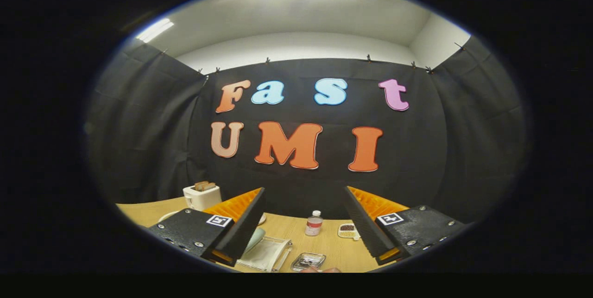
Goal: Take the plate from the dish rack, then take the spoon from the basket and place it into the plate.
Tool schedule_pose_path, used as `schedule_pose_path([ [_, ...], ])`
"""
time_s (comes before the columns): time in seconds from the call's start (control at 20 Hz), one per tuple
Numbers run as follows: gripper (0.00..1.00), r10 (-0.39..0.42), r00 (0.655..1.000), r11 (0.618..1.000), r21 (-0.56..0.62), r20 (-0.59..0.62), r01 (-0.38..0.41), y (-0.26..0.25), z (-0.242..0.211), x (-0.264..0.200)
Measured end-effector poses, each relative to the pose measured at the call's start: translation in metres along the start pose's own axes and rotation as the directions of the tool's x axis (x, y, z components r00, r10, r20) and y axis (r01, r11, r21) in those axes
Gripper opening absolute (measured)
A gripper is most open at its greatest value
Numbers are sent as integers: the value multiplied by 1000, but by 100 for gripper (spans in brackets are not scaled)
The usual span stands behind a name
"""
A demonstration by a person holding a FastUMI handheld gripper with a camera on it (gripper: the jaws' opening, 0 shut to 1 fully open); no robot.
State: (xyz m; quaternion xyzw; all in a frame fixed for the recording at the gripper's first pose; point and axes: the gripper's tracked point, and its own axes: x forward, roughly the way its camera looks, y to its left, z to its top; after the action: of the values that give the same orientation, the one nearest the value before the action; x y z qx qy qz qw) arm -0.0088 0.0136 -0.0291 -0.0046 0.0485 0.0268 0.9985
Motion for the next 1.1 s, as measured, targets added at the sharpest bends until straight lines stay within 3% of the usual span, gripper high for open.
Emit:
schedule_pose_path([
  [0.4, 98, -11, 994, 1000, -27, -107, 8, 1, -29, 6],
  [0.9, 98, 86, 959, 995, 69, -269, -70, 41, -65, 31],
  [1.1, 99, 136, 922, 990, 94, -364, -108, 63, -83, 43],
])
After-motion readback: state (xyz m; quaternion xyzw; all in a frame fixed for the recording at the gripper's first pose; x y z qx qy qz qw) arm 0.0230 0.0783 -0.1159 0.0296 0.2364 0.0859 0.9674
